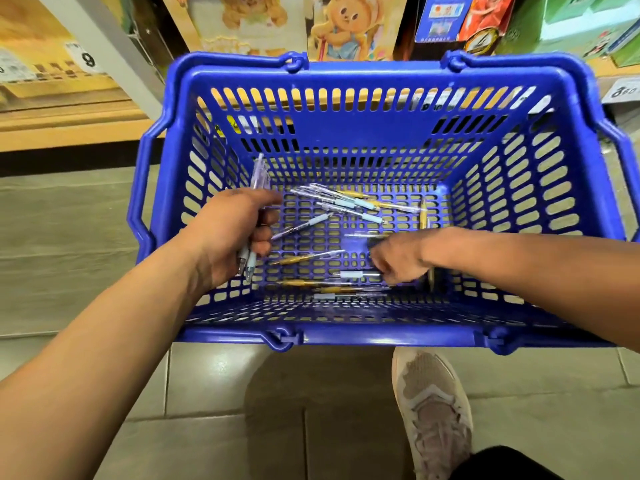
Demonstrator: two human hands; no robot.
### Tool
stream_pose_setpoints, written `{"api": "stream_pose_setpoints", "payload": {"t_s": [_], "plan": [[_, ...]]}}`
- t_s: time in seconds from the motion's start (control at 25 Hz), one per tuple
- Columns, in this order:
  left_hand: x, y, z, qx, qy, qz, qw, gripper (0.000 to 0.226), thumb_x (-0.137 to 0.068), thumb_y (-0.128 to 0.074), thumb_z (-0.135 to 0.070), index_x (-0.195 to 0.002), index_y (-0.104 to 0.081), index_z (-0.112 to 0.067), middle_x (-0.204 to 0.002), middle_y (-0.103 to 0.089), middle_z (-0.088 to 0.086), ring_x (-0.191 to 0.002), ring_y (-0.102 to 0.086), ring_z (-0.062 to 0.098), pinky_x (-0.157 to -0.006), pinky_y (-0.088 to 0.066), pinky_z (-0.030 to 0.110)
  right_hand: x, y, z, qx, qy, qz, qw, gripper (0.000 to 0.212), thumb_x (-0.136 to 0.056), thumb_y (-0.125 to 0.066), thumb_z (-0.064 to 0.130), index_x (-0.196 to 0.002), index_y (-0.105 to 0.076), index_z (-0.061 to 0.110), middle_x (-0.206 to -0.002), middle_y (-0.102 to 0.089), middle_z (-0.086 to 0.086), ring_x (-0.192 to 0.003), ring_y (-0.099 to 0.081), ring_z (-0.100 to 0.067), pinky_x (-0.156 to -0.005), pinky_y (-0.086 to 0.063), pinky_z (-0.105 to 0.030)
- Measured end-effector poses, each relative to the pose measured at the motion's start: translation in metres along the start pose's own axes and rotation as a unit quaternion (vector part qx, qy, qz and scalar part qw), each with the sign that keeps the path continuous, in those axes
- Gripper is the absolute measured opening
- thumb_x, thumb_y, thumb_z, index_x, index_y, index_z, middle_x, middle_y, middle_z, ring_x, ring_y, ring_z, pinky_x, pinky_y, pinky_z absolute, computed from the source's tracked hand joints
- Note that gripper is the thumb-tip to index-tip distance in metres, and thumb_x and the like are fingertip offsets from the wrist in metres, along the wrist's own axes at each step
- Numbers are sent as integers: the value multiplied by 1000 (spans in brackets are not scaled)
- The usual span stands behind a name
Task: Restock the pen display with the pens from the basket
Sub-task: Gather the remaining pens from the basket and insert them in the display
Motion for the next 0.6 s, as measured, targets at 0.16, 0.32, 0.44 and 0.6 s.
{"api": "stream_pose_setpoints", "payload": {"t_s": [0.16,0.32,0.44,0.6], "plan": [[5,0,1,8,-5,10,1000,21,-108,-49,-19,-114,-61,-4,-79,-75,6,-61,-67,15,-57,-62,28,13,42,-1,-327,102,-111,933,15,-89,-73,41,-93,-71,27,-70,-72,11,-61,-66,-2,-68,-50,-17],[4,0,5,-14,15,-2,1000,23,-107,-49,-21,-116,-65,-6,-99,-79,11,-89,-76,22,-83,-61,38,24,72,18,-549,144,-152,810,31,-85,-72,51,-85,-77,20,-68,-67,8,-63,-62,-4,-64,-52,-13],[7,-3,3,9,42,57,997,25,-107,-50,-23,-117,-67,-9,-95,-79,9,-85,-76,23,-76,-62,39,21,84,38,-670,172,-92,716,34,-93,-67,38,-101,-74,6,-80,-70,0,-72,-66,-9,-69,-58,-20],[11,-2,3,33,58,87,994,25,-108,-48,-27,-109,-67,-10,-89,-78,8,-75,-76,20,-60,-62,33,18,94,55,-690,174,-90,697,36,-95,-67,27,-111,-68,-5,-88,-73,-8,-83,-71,-15,-71,-59,-22]]}}
Point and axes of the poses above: each hand's wrist, its own x-axis away from the middle knuckle, its own y-axis out of the back of the hand, z = x × y, the point moved 1 cm from there along -x, towards the middle knuckle
